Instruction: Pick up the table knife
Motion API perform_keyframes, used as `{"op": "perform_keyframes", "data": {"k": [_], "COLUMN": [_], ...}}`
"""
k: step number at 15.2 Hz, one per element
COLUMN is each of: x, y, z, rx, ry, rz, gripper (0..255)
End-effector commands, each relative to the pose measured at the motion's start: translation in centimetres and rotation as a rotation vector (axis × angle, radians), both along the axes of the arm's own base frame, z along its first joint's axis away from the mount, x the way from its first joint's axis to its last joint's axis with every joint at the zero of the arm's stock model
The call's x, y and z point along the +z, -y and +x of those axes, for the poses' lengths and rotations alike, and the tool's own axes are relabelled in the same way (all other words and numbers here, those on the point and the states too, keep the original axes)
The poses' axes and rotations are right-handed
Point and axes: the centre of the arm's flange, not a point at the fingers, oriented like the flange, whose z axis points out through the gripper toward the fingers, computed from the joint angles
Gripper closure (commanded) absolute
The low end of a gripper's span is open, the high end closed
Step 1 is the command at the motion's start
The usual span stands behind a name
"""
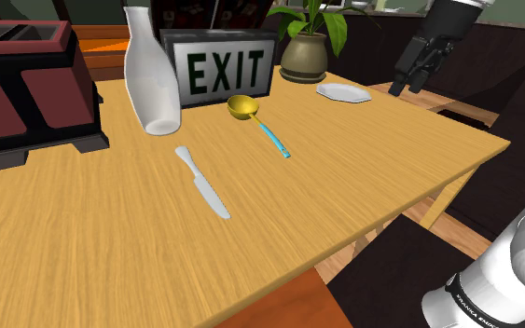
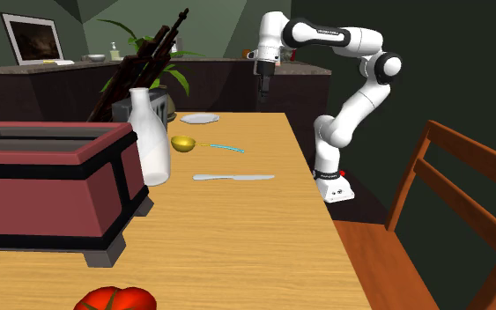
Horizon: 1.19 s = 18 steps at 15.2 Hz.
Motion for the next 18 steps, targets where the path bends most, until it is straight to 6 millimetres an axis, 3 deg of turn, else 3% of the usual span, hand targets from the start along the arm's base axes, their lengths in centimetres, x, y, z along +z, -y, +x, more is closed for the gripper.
{"op": "perform_keyframes", "data": {"k": [1, 18], "x": [0.0, -3.6], "y": [0.0, -22.5], "z": [0.0, 6.0], "rx": [0.000, -0.073], "ry": [0.000, 0.030], "rz": [0.000, -0.078], "gripper": [0, 0]}}
